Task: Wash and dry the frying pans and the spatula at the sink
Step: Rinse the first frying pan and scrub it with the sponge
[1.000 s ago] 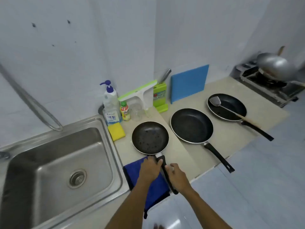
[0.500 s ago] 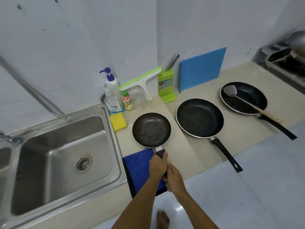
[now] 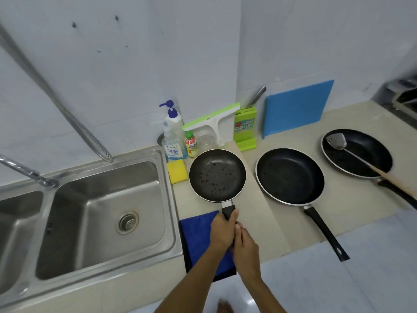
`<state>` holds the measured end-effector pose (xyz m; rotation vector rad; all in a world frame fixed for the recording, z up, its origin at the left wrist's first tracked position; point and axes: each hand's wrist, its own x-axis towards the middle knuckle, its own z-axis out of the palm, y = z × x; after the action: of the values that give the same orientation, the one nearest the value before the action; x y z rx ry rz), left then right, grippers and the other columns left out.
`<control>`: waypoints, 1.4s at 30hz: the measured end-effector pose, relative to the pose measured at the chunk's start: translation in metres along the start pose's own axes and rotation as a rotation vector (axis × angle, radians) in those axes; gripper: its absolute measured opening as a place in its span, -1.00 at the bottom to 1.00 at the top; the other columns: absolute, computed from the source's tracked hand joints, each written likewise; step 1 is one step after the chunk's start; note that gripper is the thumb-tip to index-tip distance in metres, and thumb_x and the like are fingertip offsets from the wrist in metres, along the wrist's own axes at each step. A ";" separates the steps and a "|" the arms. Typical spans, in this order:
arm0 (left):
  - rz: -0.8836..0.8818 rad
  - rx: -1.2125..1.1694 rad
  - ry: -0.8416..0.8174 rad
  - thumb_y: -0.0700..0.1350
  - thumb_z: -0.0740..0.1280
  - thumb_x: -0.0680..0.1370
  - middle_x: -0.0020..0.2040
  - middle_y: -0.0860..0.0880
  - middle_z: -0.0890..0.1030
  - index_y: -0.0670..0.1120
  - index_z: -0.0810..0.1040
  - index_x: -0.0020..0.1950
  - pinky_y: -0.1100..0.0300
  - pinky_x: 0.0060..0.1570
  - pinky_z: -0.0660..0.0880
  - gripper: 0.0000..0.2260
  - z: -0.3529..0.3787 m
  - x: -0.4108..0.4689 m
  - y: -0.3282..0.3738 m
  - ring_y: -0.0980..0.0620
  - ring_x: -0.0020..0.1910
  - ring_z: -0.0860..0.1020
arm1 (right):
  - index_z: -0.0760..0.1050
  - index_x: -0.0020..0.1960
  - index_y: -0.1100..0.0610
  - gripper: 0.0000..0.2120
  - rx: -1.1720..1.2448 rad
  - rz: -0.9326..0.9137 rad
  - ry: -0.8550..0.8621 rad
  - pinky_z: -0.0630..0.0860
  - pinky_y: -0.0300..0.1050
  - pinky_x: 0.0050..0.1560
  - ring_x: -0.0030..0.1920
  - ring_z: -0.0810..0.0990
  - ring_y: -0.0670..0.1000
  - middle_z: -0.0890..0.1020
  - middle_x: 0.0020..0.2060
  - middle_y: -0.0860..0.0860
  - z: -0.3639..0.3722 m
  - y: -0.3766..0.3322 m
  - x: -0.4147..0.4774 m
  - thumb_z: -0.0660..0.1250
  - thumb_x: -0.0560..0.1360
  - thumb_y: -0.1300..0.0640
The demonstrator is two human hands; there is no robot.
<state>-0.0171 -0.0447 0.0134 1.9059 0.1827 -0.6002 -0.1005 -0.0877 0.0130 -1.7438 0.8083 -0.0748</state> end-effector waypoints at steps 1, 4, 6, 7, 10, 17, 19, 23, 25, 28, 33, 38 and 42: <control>-0.005 -0.040 -0.005 0.15 0.33 0.62 -0.21 -0.05 0.70 -0.15 0.60 -0.07 0.21 -0.09 0.60 -0.64 -0.007 -0.001 0.000 0.07 -0.18 0.66 | 0.54 0.19 -0.06 -0.73 -0.002 -0.015 -0.012 0.56 -0.41 -0.10 -0.08 0.65 -0.23 0.67 -0.09 -0.21 0.002 -0.005 -0.001 0.09 0.69 -0.05; -0.043 -0.220 -0.032 0.13 0.33 0.63 -0.18 -0.06 0.76 -0.20 0.63 0.01 0.13 0.04 0.65 -0.62 -0.033 -0.002 0.002 0.01 -0.11 0.72 | 0.51 0.10 -0.12 -0.78 -0.017 -0.032 -0.065 0.54 -0.41 -0.13 -0.09 0.64 -0.23 0.66 -0.11 -0.22 0.014 -0.019 -0.002 0.09 0.69 -0.05; -0.092 -0.330 -0.039 0.12 0.32 0.64 -0.14 -0.08 0.77 -0.22 0.61 0.07 0.13 0.01 0.65 -0.61 -0.054 -0.003 0.001 0.00 -0.09 0.73 | 0.55 0.07 -0.08 -0.72 -0.041 -0.016 -0.108 0.60 -0.28 -0.10 -0.11 0.65 -0.14 0.68 -0.12 -0.14 0.027 -0.023 -0.002 0.07 0.68 -0.10; -0.110 -0.359 -0.037 0.12 0.32 0.64 -0.13 -0.08 0.77 -0.23 0.60 0.09 0.15 -0.03 0.64 -0.61 -0.064 -0.002 0.000 0.00 -0.10 0.73 | 0.56 0.04 -0.03 -0.68 -0.048 -0.003 -0.135 0.63 -0.19 -0.09 -0.13 0.66 -0.09 0.69 -0.14 -0.09 0.035 -0.025 -0.003 0.07 0.68 -0.12; -0.149 -0.410 0.023 0.11 0.34 0.63 -0.13 -0.09 0.77 -0.22 0.59 0.07 0.17 -0.12 0.63 -0.64 -0.099 -0.001 -0.008 0.02 -0.14 0.72 | 0.53 -0.12 0.05 -0.60 -0.091 -0.026 -0.197 0.52 -0.10 -0.30 -0.33 0.59 -0.02 0.64 -0.31 0.02 0.063 -0.032 -0.007 0.07 0.67 -0.15; -0.161 -0.459 0.152 0.05 0.32 0.65 -0.21 -0.07 0.76 -0.24 0.60 -0.02 0.18 -0.10 0.65 -0.66 -0.194 0.008 -0.040 0.05 -0.19 0.72 | 0.59 0.00 -0.01 -0.68 -0.123 -0.095 -0.365 0.46 -0.30 -0.38 -0.31 0.60 -0.12 0.65 -0.30 -0.04 0.144 -0.064 -0.023 0.11 0.68 -0.11; -0.166 -0.502 0.175 0.06 0.38 0.62 -0.17 -0.11 0.76 -0.27 0.59 -0.03 0.16 -0.09 0.66 -0.64 -0.224 0.012 -0.054 -0.03 -0.10 0.74 | 0.56 0.11 -0.10 -0.74 -0.126 -0.119 -0.391 0.45 -0.38 -0.37 -0.30 0.60 -0.14 0.64 -0.29 -0.08 0.172 -0.072 -0.028 0.11 0.68 -0.11; -0.164 -0.492 0.179 0.06 0.45 0.57 -0.08 -0.12 0.76 -0.16 0.48 -0.11 0.31 -0.21 0.57 -0.69 -0.290 0.023 -0.076 0.01 -0.12 0.73 | 0.56 0.13 -0.13 -0.69 -0.204 -0.146 -0.415 0.46 -0.23 -0.33 -0.32 0.57 -0.17 0.65 -0.28 -0.09 0.235 -0.085 -0.039 0.06 0.68 -0.16; -0.180 -0.491 0.157 0.03 0.45 0.58 -0.07 -0.10 0.76 -0.14 0.47 -0.14 0.24 -0.11 0.58 -0.71 -0.323 0.030 -0.088 0.02 -0.08 0.73 | 0.58 -0.08 -0.04 -0.58 -0.189 -0.086 -0.437 0.52 -0.05 -0.34 -0.39 0.59 -0.08 0.63 -0.37 -0.02 0.270 -0.092 -0.045 0.04 0.67 -0.20; -0.200 -0.465 0.153 0.01 0.44 0.58 -0.27 0.00 0.70 -0.13 0.52 -0.17 0.22 -0.16 0.58 -0.73 -0.364 0.035 -0.105 0.10 -0.25 0.67 | 0.58 -0.22 0.02 -0.42 -0.203 -0.018 -0.430 0.48 -0.05 -0.35 -0.43 0.60 0.00 0.63 -0.43 0.04 0.321 -0.106 -0.055 -0.03 0.65 -0.29; -0.181 -0.176 0.144 0.17 0.27 0.63 -0.17 -0.04 0.72 -0.05 0.62 -0.12 0.08 -0.03 0.61 -0.66 -0.420 0.040 -0.129 -0.01 -0.15 0.68 | 0.61 -0.21 0.00 -0.41 -0.319 -0.022 -0.305 0.62 0.00 -0.15 -0.25 0.66 0.01 0.68 -0.33 -0.04 0.392 -0.115 -0.072 -0.06 0.66 -0.26; 0.056 0.597 0.628 0.06 0.17 0.69 0.27 -0.09 0.58 -0.09 0.53 0.27 -0.07 0.19 0.48 -0.69 -0.519 0.060 -0.122 -0.15 0.25 0.54 | 0.60 -0.20 0.07 -0.39 -0.407 -0.035 -0.278 0.61 0.06 -0.11 -0.23 0.64 0.09 0.67 -0.32 0.03 0.415 -0.101 -0.071 -0.03 0.62 -0.31; 0.188 0.783 0.648 -0.12 0.19 0.66 0.55 -0.15 0.36 -0.18 0.33 0.52 -0.16 0.36 0.38 -0.58 -0.597 0.117 -0.097 -0.20 0.49 0.37 | 0.62 -0.16 0.08 -0.38 -0.432 -0.043 -0.280 0.63 0.05 -0.12 -0.22 0.65 0.08 0.68 -0.28 0.05 0.426 -0.097 -0.070 -0.02 0.62 -0.32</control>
<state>0.2372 0.5150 0.0524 2.7973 0.1910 0.1374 0.0811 0.3145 -0.0245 -2.1173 0.6078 0.3320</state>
